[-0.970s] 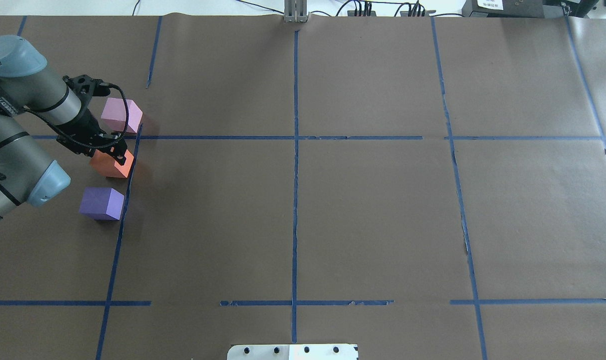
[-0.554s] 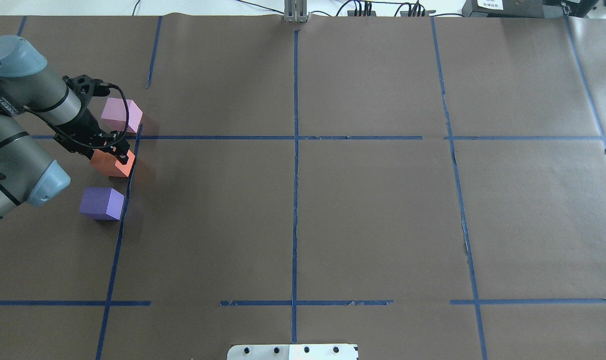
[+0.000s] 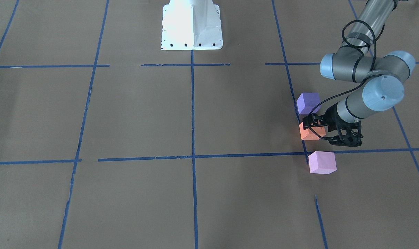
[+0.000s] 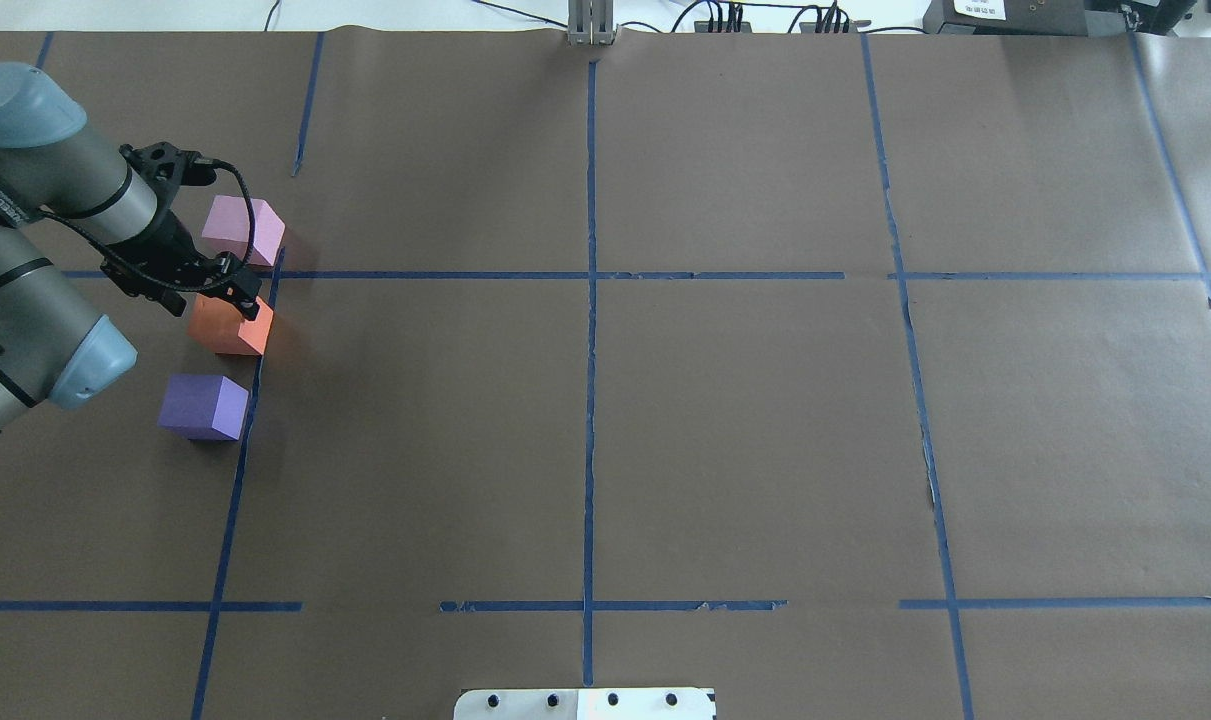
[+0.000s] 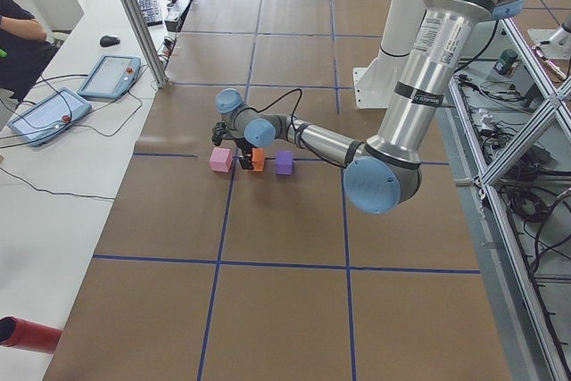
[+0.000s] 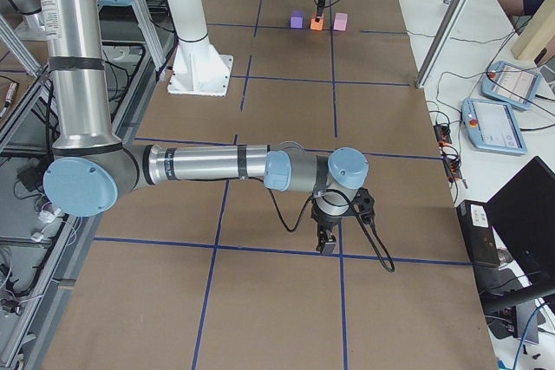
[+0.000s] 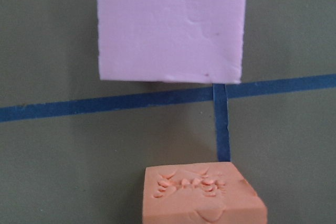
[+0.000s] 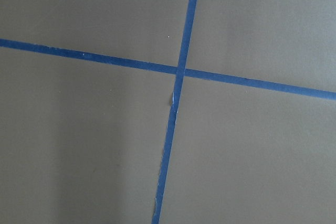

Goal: Arrange blocks in a line

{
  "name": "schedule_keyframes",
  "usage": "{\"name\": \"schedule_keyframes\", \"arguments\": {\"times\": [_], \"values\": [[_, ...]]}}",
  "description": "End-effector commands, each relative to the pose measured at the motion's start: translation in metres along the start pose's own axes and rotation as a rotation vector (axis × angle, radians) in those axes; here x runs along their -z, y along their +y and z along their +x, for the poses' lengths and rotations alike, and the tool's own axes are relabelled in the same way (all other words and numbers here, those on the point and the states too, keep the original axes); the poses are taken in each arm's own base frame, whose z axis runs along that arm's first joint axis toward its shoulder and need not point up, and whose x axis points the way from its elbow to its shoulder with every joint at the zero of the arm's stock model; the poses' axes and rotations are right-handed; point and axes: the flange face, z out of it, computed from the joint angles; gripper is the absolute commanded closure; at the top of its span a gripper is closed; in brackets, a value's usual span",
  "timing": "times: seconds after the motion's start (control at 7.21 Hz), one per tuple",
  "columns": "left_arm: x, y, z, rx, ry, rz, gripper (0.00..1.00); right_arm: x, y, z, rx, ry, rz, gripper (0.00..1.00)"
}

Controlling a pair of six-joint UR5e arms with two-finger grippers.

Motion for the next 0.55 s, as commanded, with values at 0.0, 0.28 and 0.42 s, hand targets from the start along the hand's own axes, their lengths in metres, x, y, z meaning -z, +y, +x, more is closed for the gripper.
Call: {"name": "schedule_keyframes", "arguments": {"times": [0.0,0.28,0.42], "values": [[0.072,-0.003,-0.005,0.032,0.021,0.101,0.0,0.0,0.0,0.0,0.0,0.0,0.0,0.0],[0.14,0.003,-0.009,0.074,0.023,0.17,0.0,0.0,0.0,0.0,0.0,0.0,0.0,0.0],[0.174,0.012,-0.029,0.08,0.025,0.226,0.0,0.0,0.0,0.0,0.0,0.0,0.0,0.0]]}}
